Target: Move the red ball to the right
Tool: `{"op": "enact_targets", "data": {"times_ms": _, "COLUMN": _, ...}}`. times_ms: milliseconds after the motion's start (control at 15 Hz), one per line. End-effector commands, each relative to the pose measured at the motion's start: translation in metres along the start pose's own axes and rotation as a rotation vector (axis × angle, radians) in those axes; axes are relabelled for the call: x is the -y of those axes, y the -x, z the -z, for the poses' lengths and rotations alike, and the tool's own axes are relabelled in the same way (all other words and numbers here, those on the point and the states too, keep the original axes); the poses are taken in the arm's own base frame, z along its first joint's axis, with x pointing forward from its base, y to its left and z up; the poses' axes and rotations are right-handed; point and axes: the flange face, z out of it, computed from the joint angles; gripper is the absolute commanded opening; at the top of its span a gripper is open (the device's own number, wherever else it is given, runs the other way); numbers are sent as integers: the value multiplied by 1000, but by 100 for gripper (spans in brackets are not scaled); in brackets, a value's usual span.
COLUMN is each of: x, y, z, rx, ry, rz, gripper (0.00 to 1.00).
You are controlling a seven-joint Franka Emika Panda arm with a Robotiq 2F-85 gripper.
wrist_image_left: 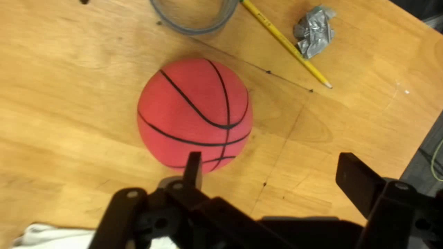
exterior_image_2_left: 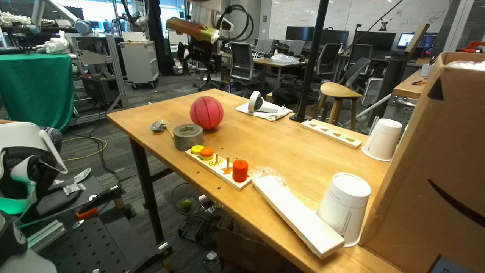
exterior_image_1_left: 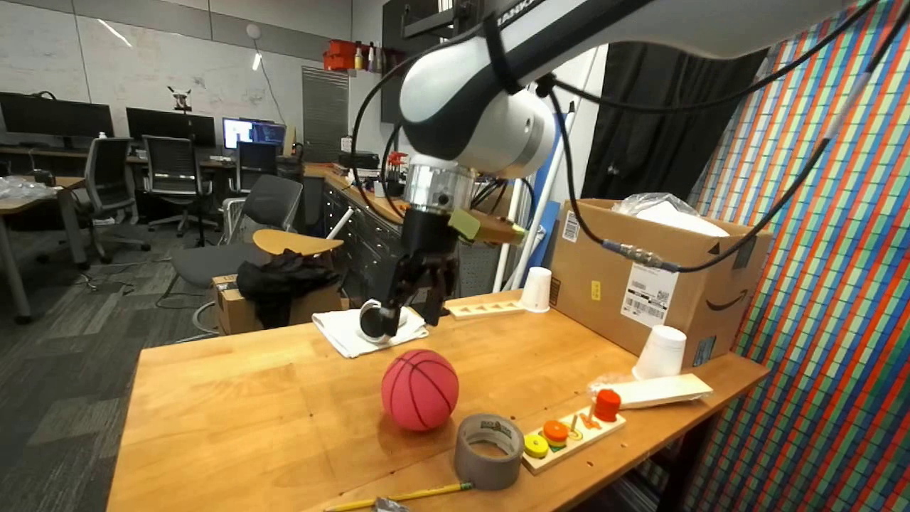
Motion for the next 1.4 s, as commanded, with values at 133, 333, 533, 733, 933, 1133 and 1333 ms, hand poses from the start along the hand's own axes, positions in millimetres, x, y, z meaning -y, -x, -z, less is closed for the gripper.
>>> {"op": "enact_targets", "data": {"times_ms": 133, "x": 54, "y": 61, "z": 83, "rx": -142, "ry": 157, "rz": 71, "gripper": 100}}
{"op": "enact_targets", "data": {"times_ms": 333, "x": 116, "y": 71, "z": 62, "rx": -114, "ry": 122, "rz": 128, "gripper": 100}}
{"op": "enact_targets", "data": {"times_ms": 533, "x": 157, "y": 76, "z": 32, "rx": -53, "ry": 111, "rz": 163, "gripper": 100}}
{"op": "enact_targets", "data": {"times_ms": 733, "x": 162, "y": 79, "z": 7, "rx": 13, "ry": 129, "rz": 151, "gripper": 100}}
{"op": "enact_targets", "data": {"times_ms": 933, "x": 142, "y": 76, "z": -10, "rx": 59, "ry": 136, "rz": 101, "gripper": 100}}
{"op": "enact_targets", "data": {"times_ms": 1133, "x": 122, "y": 74, "z": -22, "rx": 86, "ry": 117, "rz": 62, "gripper": 100}}
{"op": "enact_targets", "data": {"times_ms": 1333, "x": 106, "y": 71, "z": -30, "rx": 108, "ry": 109, "rz": 27, "gripper": 100}}
